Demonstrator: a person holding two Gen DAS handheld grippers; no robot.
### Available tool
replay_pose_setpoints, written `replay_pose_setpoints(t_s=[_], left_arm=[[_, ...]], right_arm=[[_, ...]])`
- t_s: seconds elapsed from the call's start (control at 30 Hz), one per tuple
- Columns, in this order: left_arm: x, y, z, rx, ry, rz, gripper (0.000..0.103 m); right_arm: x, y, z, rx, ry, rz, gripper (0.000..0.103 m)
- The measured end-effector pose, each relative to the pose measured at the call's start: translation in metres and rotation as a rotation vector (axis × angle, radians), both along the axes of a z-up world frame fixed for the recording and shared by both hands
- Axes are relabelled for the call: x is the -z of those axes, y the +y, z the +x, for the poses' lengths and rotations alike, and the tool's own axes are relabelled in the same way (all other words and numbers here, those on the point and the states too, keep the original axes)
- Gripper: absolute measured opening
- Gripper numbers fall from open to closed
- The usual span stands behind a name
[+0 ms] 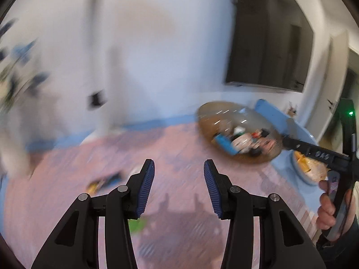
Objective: Organize rigid objects
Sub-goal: 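Return both open tools over the remaining items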
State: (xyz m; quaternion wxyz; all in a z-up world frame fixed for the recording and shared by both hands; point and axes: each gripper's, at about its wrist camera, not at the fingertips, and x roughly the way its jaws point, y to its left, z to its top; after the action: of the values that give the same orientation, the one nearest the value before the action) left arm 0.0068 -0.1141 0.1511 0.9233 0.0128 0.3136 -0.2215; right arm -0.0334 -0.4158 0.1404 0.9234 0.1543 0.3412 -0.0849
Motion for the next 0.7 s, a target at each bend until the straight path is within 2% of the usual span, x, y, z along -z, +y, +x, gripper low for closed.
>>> replay_pose_setpoints(t_s=[0.13, 0.27, 0.43, 0.5, 0.57, 0.7], left_arm=[[0.034, 0.062, -0.020, -0.159, 0.025, 0.045, 0.045], [0.071, 0.108, -0.025, -0.243, 0.092, 0.063, 0.045], [0.104, 0.130, -0.020, -0.265, 0.139, 0.064, 0.045], [0.114, 0.133, -0.016, -0.250, 0.200, 0.051, 0.045], [0.115, 0.135, -0.016, -0.239, 0.204, 0.033, 0.048], [0.119, 0.136, -0.017, -0.226, 0.227, 0.023, 0.048]], right_arm=[[0.025, 0.046, -0.002, -0.087, 0.073, 0.029, 0.062], [0.061, 0.087, -0.001, -0.148, 0.140, 0.041, 0.062], [0.100, 0.122, 0.004, -0.208, 0.177, -0.016, 0.062], [0.111, 0.126, 0.006, -0.216, 0.219, -0.033, 0.062], [0.110, 0.125, 0.006, -0.218, 0.203, -0.041, 0.064], [0.113, 0.126, 0.010, -0.227, 0.224, -0.041, 0.068]])
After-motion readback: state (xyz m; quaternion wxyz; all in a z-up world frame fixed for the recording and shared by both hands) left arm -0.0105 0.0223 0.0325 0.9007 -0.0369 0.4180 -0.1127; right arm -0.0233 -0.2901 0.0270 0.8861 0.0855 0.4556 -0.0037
